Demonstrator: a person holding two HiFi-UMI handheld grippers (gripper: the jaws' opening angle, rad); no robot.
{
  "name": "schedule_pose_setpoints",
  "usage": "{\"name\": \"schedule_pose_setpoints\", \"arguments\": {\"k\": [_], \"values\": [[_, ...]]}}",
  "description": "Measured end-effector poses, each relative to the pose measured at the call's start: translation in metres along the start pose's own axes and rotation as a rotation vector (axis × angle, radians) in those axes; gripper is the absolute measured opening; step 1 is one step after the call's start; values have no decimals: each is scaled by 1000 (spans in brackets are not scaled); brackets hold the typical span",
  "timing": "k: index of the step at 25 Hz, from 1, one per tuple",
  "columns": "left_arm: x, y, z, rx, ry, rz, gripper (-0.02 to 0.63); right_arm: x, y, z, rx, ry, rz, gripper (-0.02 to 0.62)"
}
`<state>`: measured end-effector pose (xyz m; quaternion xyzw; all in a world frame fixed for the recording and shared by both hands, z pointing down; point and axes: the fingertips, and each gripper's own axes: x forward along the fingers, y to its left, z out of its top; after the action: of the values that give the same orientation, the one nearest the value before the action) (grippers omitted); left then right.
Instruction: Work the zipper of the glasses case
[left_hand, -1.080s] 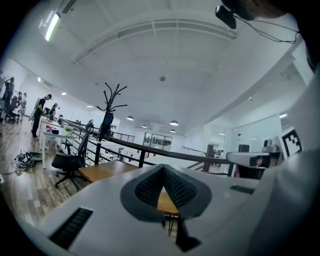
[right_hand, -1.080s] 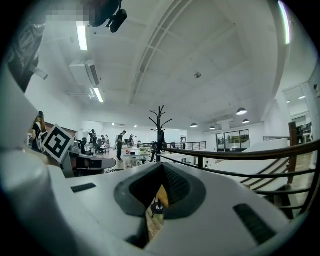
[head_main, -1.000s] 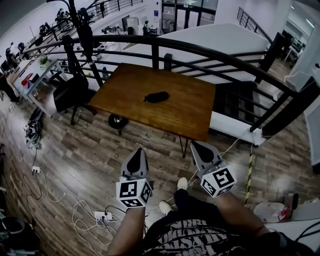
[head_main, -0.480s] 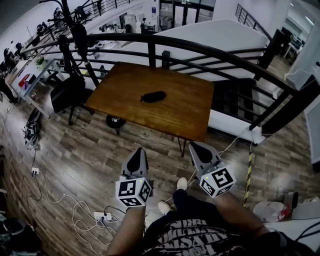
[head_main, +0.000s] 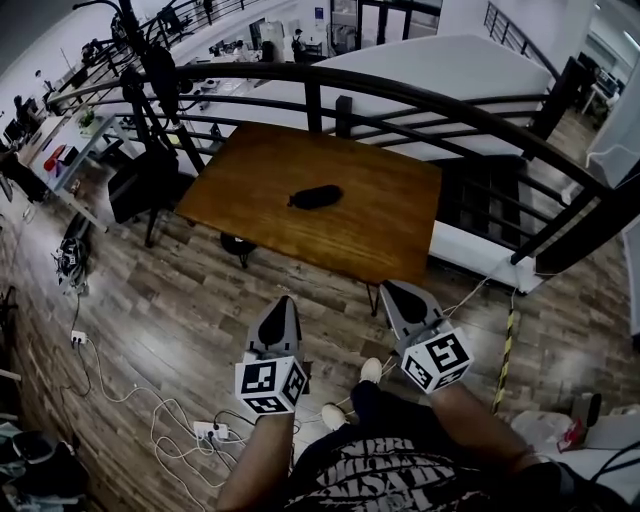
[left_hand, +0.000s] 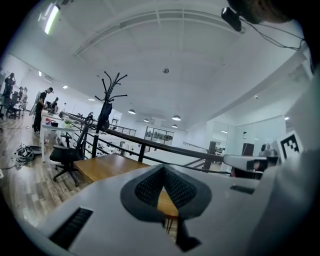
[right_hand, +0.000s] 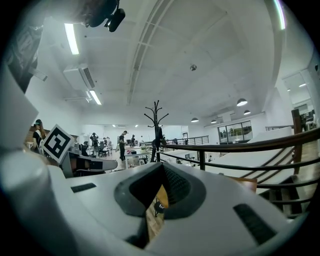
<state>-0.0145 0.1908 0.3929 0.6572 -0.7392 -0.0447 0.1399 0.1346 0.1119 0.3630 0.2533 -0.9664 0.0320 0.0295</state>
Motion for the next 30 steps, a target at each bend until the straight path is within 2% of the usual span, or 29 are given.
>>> {"name": "schedule_pose_setpoints", "arguments": {"k": [16, 23, 30], "values": [[104, 17, 7, -7, 29, 44, 0, 80, -79, -3, 16, 21, 43, -7], [145, 1, 26, 35, 5, 60, 0, 98, -121, 17, 9, -13, 64, -8], [166, -12, 36, 47, -10, 89, 0, 111, -145, 26, 14, -34, 105, -8]]}}
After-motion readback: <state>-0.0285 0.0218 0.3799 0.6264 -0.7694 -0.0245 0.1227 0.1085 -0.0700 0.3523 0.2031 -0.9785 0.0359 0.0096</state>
